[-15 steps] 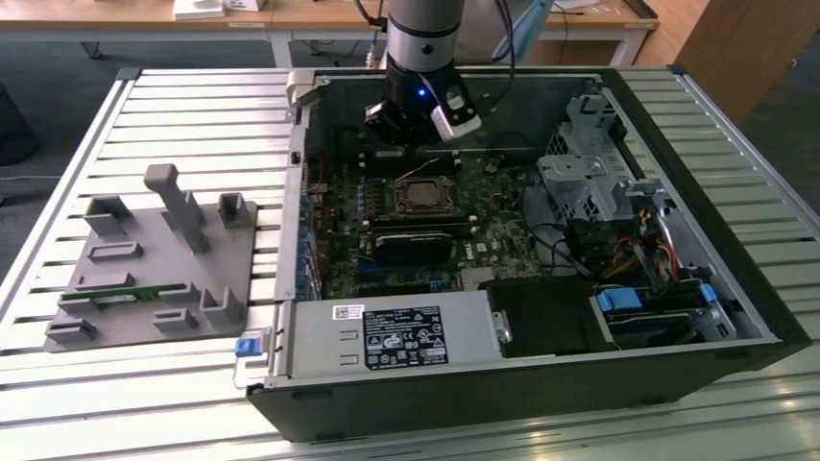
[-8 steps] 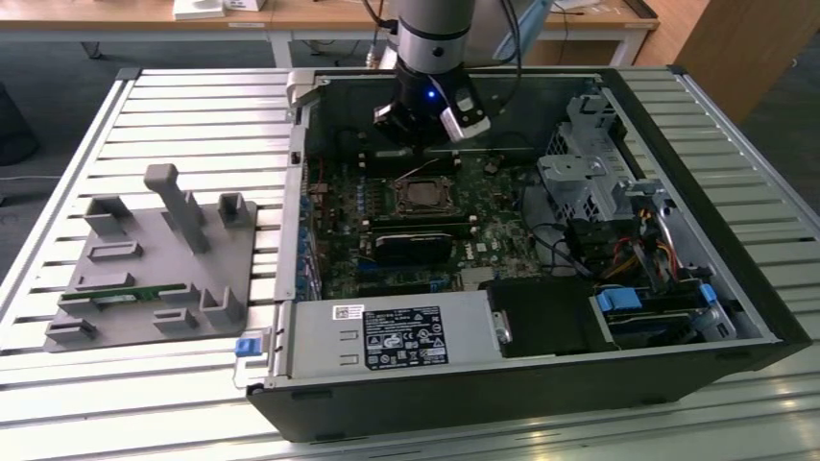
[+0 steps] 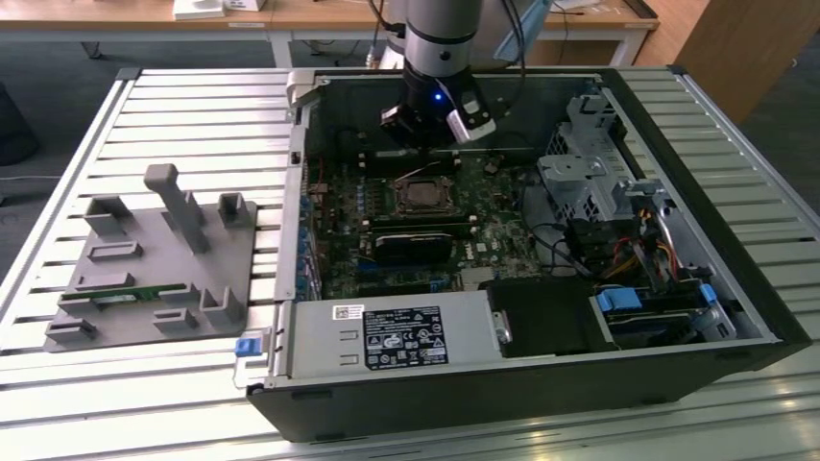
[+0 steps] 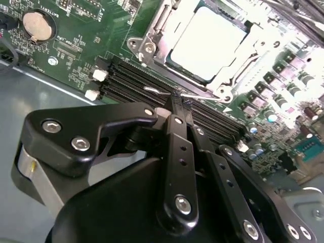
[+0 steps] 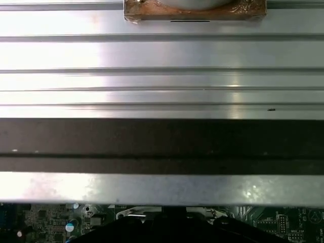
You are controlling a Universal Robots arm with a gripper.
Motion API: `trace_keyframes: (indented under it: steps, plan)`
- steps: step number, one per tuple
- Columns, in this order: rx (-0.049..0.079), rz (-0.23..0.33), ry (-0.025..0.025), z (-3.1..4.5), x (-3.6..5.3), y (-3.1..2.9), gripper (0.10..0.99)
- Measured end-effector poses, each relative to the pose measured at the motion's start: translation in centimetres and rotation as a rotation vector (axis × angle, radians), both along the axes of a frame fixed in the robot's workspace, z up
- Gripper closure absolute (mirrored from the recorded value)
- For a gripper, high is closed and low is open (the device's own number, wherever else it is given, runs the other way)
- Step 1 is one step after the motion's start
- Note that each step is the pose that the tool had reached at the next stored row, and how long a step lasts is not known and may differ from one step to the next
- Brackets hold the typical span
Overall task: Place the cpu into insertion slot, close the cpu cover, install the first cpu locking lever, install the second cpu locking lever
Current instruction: 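Install the first cpu locking lever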
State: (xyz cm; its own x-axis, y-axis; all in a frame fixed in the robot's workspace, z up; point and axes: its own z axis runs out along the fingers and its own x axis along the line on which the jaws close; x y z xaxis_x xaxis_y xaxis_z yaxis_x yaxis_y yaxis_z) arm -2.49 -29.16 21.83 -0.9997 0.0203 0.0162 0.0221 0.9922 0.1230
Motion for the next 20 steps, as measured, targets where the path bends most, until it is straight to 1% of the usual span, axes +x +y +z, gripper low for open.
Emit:
trace_keyframes:
  steps: [6, 11, 16, 20]
  plan:
    - [0.0, 0.0, 0.0, -0.42, 0.49, 0.01, 0.98]
    - [-0.001, 0.0, 0.0001, -0.53, 1.02, 0.01, 0.98]
    - [-0.001, 0.0, 0.0001, -0.78, 1.27, -0.01, 0.98]
    - [-0.001, 0.0, 0.0001, -1.21, 1.36, -0.02, 0.98]
